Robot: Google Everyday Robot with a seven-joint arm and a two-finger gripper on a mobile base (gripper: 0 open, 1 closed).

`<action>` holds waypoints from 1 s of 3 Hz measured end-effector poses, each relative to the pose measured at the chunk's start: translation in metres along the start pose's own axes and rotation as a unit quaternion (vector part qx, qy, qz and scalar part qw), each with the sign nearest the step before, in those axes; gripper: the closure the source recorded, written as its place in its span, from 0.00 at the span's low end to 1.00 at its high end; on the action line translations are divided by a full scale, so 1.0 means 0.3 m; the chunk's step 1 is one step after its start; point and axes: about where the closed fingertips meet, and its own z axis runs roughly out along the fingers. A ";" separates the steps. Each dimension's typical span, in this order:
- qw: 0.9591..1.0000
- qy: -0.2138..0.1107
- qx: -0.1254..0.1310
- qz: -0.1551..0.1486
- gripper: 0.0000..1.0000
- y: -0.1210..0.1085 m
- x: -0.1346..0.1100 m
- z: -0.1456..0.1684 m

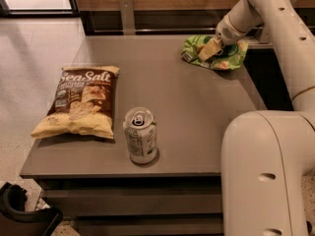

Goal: Pick green rice chip bag

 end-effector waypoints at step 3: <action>0.992 -0.025 0.106 -0.064 1.00 0.146 -0.157 -0.455</action>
Offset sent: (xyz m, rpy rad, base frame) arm -0.0810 0.0173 0.1361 -0.1690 -0.1997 -0.0233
